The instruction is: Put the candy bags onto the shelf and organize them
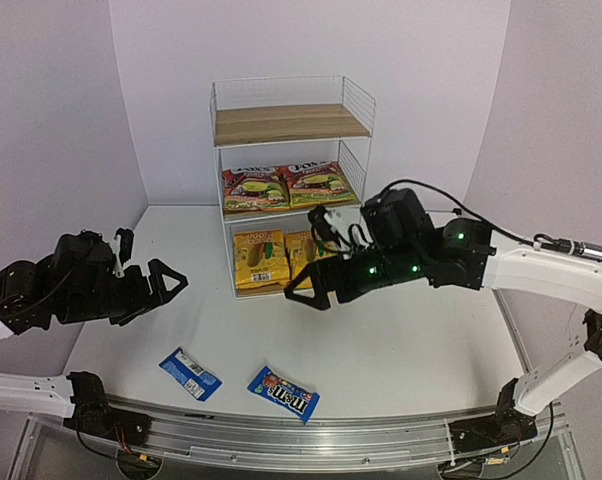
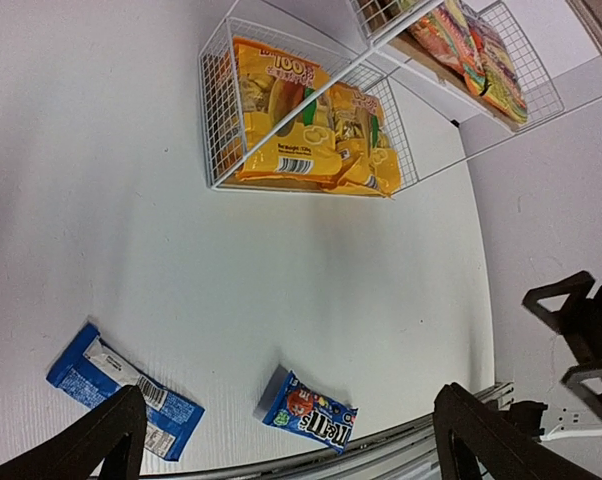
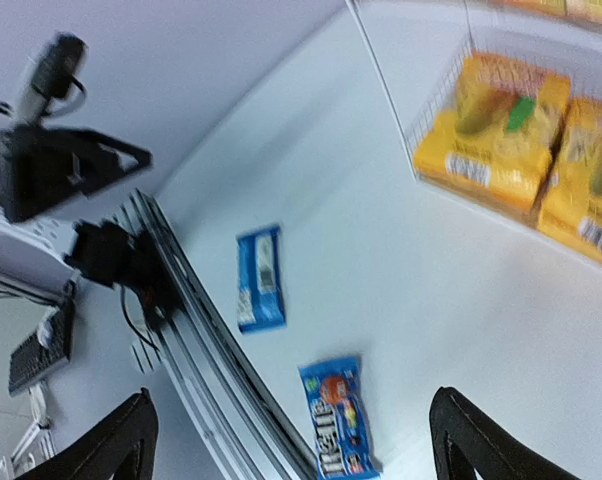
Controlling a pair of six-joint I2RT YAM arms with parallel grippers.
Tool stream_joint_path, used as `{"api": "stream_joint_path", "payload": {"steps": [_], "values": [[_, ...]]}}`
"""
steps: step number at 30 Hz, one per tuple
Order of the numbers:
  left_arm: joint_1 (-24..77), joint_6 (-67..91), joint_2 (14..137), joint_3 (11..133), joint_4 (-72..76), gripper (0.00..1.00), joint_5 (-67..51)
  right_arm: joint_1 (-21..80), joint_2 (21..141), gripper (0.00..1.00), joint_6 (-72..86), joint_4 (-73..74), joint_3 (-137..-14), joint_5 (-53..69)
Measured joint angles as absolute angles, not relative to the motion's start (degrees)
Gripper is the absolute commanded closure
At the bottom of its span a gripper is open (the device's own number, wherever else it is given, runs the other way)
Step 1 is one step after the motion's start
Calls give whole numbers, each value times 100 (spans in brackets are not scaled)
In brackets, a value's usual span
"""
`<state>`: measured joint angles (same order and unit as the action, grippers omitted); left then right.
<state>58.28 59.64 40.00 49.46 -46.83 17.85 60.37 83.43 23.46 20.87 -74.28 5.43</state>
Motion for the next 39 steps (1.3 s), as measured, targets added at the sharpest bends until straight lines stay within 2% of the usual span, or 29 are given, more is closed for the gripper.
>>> {"api": "stream_joint_path", "payload": {"steps": [5,13,19,25,28,31,39], "values": [[5828,6187,4266,4667,-4569,0,1662,6466,8840,8,2077,2705,-6814,341],[5828,6602,4294,4018,-4441,0,1611,7646,10365,11,1469,2881,-6941,-398],[5828,6803,4127,3796,-4317,0,1586,7802,10751,14,1361,2910,-6981,-1017],[5828,6901,4160,3699,-4249,0,1510,7771,11192,31,1325,2892,-7119,-1219],[5828,6908,4205,3699,-4192,0,1509,7774,11258,52,1359,2860,-7163,-1207],[5828,6911,4222,3699,-4189,0,1509,7788,11301,66,1410,2813,-7175,-1198],[5828,6949,4206,3699,-4194,0,1514,7822,11318,76,1653,2739,-7256,-1225]]}}
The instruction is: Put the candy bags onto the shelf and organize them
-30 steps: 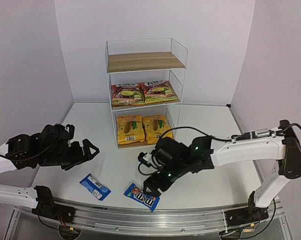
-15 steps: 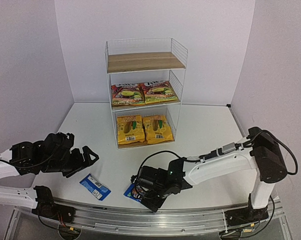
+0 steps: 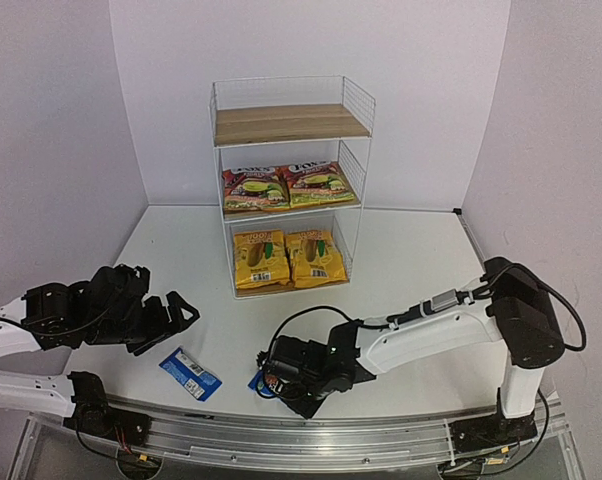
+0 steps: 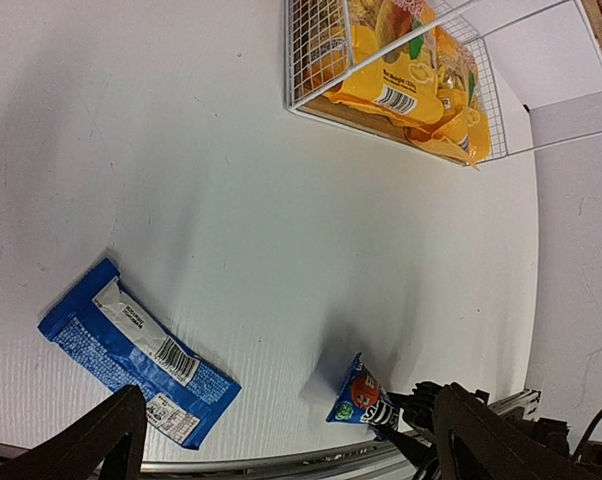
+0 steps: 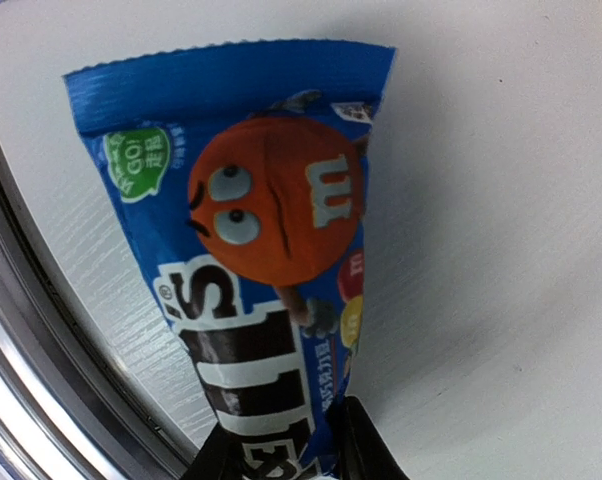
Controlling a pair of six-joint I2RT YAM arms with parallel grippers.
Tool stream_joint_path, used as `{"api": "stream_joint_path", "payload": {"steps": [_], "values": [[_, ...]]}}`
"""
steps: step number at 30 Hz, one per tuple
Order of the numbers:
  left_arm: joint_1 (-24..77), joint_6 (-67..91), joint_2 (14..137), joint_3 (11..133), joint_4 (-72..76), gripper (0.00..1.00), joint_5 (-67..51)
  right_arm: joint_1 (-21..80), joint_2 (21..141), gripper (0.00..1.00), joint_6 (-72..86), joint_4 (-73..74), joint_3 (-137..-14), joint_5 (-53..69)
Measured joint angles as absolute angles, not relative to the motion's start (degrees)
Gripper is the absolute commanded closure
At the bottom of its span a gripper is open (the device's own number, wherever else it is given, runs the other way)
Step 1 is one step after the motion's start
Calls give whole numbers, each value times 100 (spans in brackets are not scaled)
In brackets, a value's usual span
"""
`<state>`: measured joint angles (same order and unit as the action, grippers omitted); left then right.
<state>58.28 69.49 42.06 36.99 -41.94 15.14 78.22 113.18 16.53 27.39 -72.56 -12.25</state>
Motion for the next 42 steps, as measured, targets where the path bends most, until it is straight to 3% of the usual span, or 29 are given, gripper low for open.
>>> {"api": "stream_joint_path", "payload": {"steps": [6,11,18,23,29,34,42], "values": [[5828,7057,4119,3699,-4204,0,1526,7822,10966,86,1947,2808,-7275,-1299],[5828,7067,4101,3699,-4213,0,1572,7822,10053,87,2096,2990,-7600,-1507],[5828,7063,4106,3699,-4213,0,1640,7748,9413,88,1994,3646,-9333,-1987],[5828,7063,4134,3701,-4213,0,1653,7022,9406,90,1733,4120,-10872,-2210],[5828,7062,4169,3701,-4208,0,1653,5778,9848,92,1382,4462,-12602,-2680],[5828,7048,4246,3705,-4203,0,1658,5364,10667,91,1057,4516,-13879,-3214],[5828,7013,4325,3717,-4202,1,1671,5032,11582,88,820,4630,-14648,-3597]]}}
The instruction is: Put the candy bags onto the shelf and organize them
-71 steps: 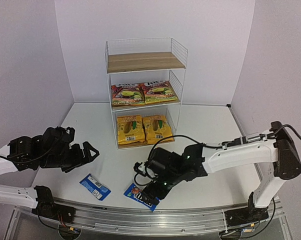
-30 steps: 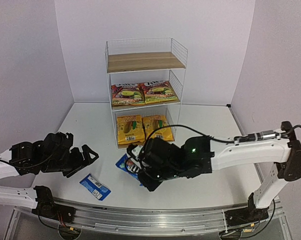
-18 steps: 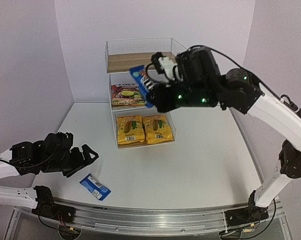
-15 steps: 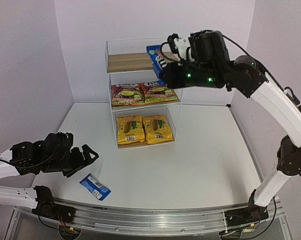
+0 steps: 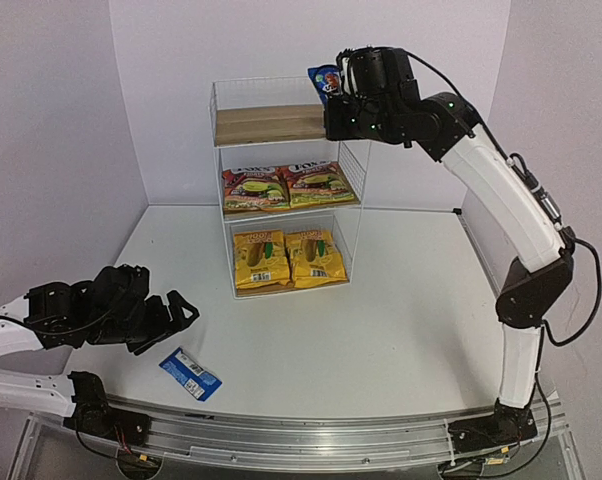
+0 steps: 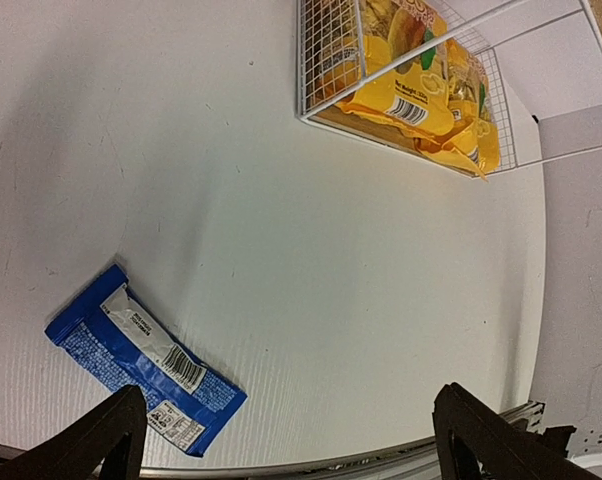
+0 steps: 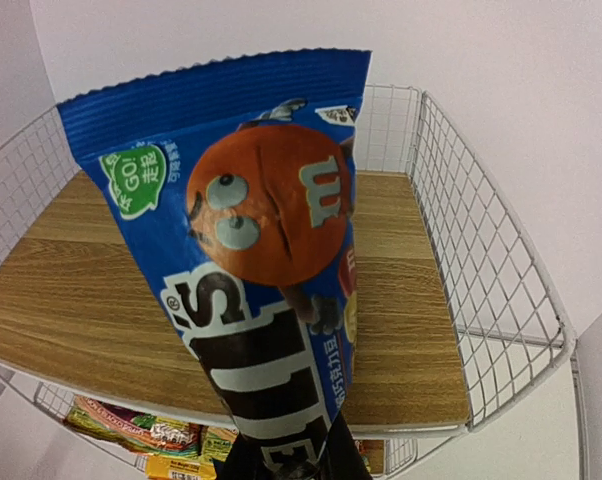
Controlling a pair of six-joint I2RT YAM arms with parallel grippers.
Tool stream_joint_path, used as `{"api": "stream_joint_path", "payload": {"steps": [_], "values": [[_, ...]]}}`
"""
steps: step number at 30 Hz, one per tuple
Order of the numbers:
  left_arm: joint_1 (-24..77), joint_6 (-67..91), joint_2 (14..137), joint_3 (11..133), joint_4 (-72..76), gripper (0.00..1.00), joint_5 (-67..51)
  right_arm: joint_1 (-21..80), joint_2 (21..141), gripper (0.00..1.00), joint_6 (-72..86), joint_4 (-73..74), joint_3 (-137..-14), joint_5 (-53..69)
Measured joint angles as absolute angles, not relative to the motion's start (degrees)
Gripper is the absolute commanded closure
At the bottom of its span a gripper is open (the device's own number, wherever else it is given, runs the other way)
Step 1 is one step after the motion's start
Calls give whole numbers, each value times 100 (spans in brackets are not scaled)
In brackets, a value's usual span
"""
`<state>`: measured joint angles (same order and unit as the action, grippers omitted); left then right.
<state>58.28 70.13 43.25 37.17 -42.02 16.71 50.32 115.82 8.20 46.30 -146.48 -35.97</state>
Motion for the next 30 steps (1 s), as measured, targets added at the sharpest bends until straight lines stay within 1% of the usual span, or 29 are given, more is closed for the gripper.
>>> {"api": "stream_joint_path", "payload": {"steps": [3,5,9,12,27,30], "values": [[5828,6981,4358,3734,-4206,0,1673,4945,11757,87,746,4659,-14770,-3703],[5828,6935,4393,3761,-4200,0,1673,4878,11811,84,717,4663,-14812,-3766],[5828,6906,4417,3793,-4198,0,1671,4794,11818,71,712,4655,-14847,-3786],[5828,6905,4422,3793,-4199,0,1671,4742,11819,67,677,4637,-14851,-3789],[5828,6910,4278,3793,-4198,0,1680,4659,12002,66,630,4328,-14940,-3745],[5828,6910,4270,3793,-4200,0,1680,4652,12056,65,575,4155,-14940,-3730]]}}
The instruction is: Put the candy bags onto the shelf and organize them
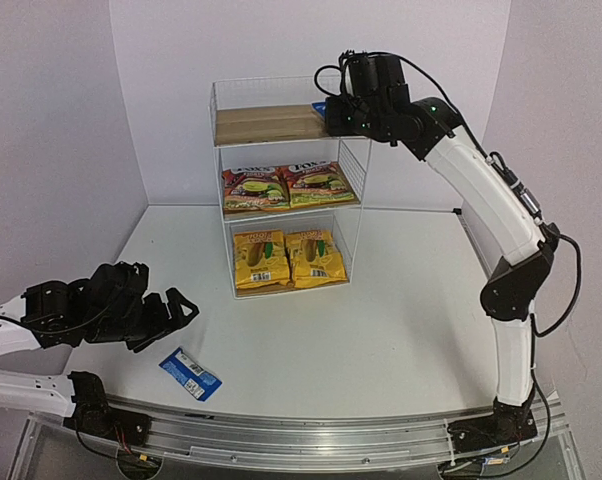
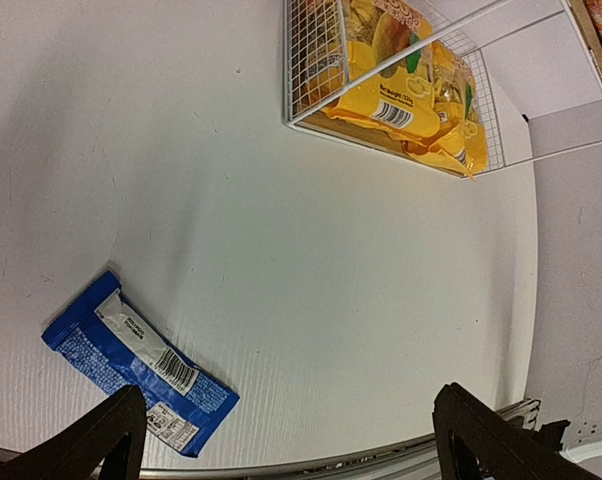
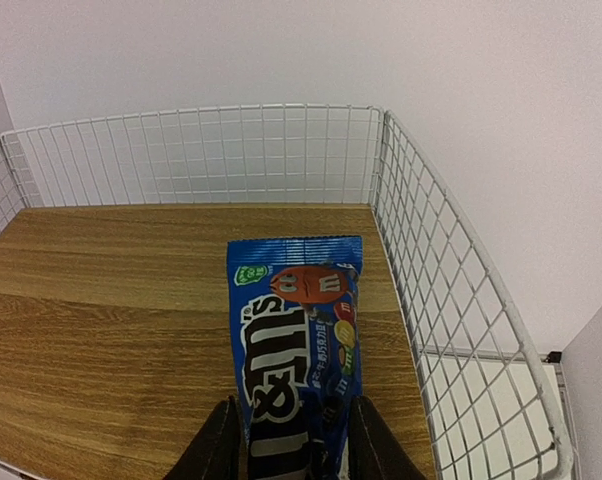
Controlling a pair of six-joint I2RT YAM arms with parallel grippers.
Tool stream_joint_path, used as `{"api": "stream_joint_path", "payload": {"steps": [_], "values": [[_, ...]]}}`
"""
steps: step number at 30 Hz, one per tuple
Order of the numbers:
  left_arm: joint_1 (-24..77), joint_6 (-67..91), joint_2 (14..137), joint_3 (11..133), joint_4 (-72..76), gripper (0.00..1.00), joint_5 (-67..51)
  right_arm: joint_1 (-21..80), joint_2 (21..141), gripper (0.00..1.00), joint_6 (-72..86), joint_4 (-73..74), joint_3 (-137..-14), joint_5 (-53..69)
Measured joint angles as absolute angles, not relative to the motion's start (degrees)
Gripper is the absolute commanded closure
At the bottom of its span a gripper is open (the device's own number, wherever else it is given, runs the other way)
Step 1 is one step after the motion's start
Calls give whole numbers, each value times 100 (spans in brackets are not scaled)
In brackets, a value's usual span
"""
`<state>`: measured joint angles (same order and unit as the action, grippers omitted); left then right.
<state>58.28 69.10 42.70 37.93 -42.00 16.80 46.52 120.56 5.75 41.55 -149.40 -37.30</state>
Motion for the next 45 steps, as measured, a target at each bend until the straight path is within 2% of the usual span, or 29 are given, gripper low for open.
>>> {"api": "stream_joint_path", "payload": {"steps": [7,19,23,30,34,38,45], "values": [[5828,6983,4209,3793,-4214,0,1673,4625,12219,45,464,3791,-14940,-3720],[5828,7214,4043,3791,-4443,0,1673,4626,12166,25,443,3471,-14933,-3460],[5828,7293,4052,3791,-4515,0,1673,4647,11871,14,332,3394,-14793,-3272],[5828,7542,4117,3778,-4669,0,1671,5088,11031,10,-329,3248,-14362,-3152],[5828,7762,4107,3733,-4794,0,1671,5984,10448,11,-911,3061,-13564,-3130],[5828,8027,4027,3612,-5033,0,1667,6762,9900,12,-926,2932,-12136,-2592],[5828,8300,4092,3185,-5034,0,1439,6731,9340,12,92,2772,-9446,-1556]]}}
